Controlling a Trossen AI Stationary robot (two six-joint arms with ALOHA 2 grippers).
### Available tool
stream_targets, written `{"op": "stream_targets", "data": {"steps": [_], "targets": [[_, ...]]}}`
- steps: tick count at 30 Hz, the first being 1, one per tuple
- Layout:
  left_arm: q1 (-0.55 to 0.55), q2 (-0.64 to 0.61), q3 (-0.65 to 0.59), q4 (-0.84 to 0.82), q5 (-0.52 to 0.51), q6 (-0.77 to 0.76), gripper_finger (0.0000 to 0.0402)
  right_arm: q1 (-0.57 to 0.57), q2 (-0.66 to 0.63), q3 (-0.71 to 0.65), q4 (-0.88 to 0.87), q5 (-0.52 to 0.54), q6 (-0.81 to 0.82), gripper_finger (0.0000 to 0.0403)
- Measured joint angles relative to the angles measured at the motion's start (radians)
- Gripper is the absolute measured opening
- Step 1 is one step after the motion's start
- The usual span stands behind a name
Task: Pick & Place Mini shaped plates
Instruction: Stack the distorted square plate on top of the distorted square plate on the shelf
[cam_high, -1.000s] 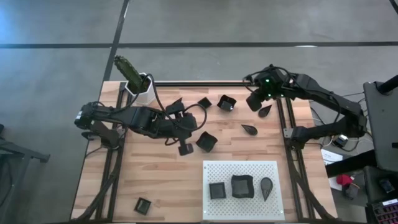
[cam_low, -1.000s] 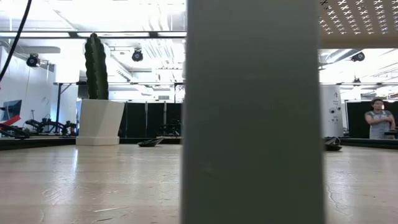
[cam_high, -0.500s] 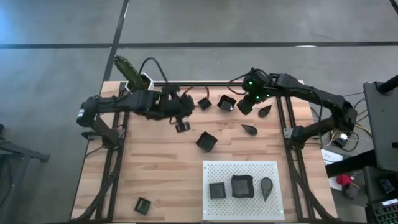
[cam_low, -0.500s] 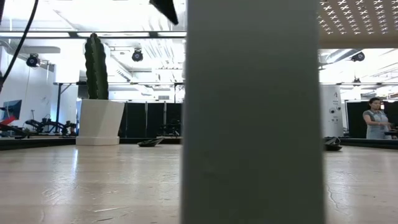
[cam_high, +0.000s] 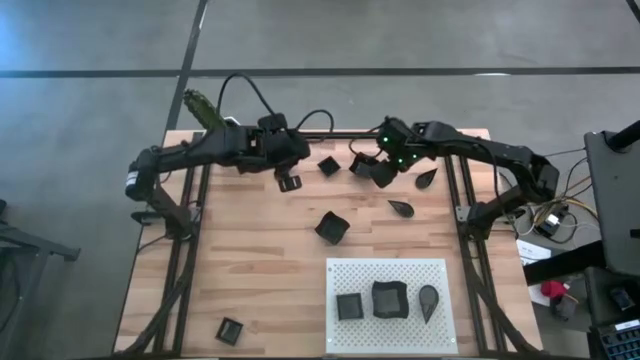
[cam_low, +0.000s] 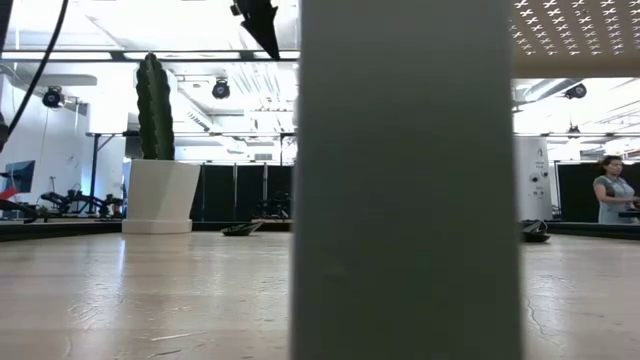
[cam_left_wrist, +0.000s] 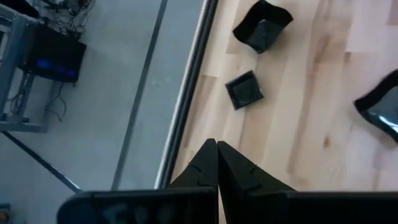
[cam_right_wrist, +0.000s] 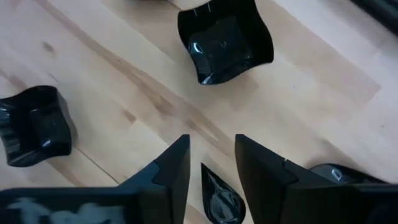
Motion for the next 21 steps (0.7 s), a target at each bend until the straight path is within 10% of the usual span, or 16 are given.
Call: {"op": "stream_targets", "data": {"steps": [21], "targets": [[0.094, 0.0, -0.001, 0.027, -0.004, 0.112, 0.0, 0.058, -0.057, -0.449, 0.629, 0.117, 0.372, 0.0115]]}}
